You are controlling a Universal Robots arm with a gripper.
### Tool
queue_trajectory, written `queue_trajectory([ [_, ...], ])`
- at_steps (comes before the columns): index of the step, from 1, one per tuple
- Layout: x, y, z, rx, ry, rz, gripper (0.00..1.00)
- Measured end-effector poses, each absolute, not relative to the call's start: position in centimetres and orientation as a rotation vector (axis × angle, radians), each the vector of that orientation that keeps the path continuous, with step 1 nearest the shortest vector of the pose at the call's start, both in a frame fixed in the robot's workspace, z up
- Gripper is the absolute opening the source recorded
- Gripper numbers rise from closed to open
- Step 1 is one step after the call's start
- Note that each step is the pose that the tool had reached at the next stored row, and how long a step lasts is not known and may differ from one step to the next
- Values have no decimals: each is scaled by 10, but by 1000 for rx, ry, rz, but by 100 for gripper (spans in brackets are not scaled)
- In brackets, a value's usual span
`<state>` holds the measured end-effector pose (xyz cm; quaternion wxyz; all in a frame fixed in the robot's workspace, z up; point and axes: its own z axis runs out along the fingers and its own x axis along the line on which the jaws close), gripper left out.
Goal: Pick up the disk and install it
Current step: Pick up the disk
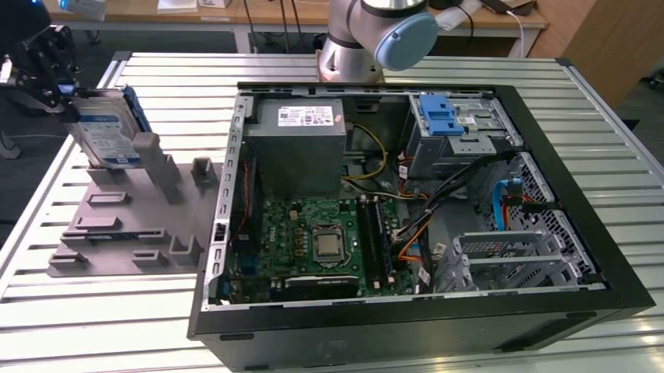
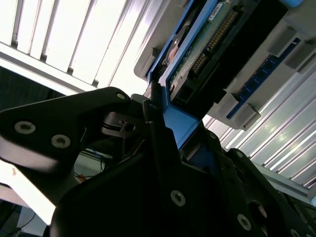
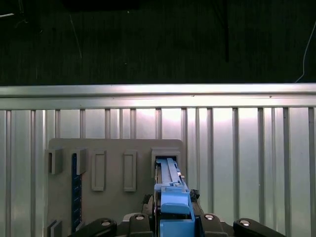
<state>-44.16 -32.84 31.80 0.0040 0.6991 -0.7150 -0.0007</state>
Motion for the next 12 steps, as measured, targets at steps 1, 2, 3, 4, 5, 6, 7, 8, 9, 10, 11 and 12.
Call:
queue_trajectory([
  [1, -442, -328, 319, 2191, -2241, -2, 36],
  [2, -442, -328, 319, 2191, -2241, -2, 36],
  [3, -442, -328, 320, 2191, -2241, -2, 36],
  [4, -442, -328, 320, 2191, -2241, -2, 36],
  [5, -442, -328, 320, 2191, -2241, -2, 36],
  [6, -442, -328, 321, 2191, -2241, -2, 36],
  [7, -442, -328, 321, 2191, -2241, -2, 36],
  [8, -442, -328, 322, 2191, -2241, -2, 36],
  [9, -442, -328, 322, 2191, -2241, -2, 36],
  [10, -442, -328, 323, 2191, -2241, -2, 36],
  [11, -442, -328, 323, 2191, -2241, -2, 36],
  [12, -442, -328, 324, 2191, -2241, -2, 36],
])
